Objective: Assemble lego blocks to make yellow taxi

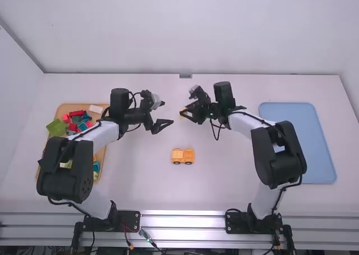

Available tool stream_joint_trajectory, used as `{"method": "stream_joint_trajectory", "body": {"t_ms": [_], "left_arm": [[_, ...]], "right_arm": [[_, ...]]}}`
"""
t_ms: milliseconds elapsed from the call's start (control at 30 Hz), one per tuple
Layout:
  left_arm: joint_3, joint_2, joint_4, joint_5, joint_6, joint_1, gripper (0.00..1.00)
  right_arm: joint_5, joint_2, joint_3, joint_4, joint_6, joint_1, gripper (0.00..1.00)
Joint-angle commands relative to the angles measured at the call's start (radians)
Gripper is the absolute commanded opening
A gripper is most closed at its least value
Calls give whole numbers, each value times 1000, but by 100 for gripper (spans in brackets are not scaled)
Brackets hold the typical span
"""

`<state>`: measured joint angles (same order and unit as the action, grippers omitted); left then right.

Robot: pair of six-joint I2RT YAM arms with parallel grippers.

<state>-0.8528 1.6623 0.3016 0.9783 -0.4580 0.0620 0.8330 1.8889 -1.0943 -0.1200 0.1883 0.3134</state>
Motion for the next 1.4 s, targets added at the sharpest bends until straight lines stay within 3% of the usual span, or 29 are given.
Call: {"method": "stream_joint_trajectory", "body": {"t_ms": [0, 133, 233, 367, 567, 767, 1033, 1367], "left_arm": [[10, -11, -8, -189, -51, -13, 99], [10, -11, 3, -238, -52, -31, 99], [10, -11, 6, -239, -68, -29, 99], [10, -11, 13, -239, -73, -29, 99], [10, -11, 17, -266, -70, -29, 99], [10, -11, 16, -291, -55, -29, 99], [10, -11, 16, -288, -55, -29, 99], [11, -11, 0, -288, -55, -29, 99]], "right_arm": [[-291, -95, -84, 146, 172, 9, 0], [-572, -101, -220, 676, 440, 31, 0], [-718, -95, -243, 861, 476, 61, 0], [-796, -82, -223, 964, 531, 114, 0], [-911, -82, -133, 977, 542, 203, 0], [-887, -82, -30, 901, 559, 271, 0], [-840, -82, 75, 773, 569, 274, 0], [-780, -81, 89, 743, 576, 263, 0]]}}
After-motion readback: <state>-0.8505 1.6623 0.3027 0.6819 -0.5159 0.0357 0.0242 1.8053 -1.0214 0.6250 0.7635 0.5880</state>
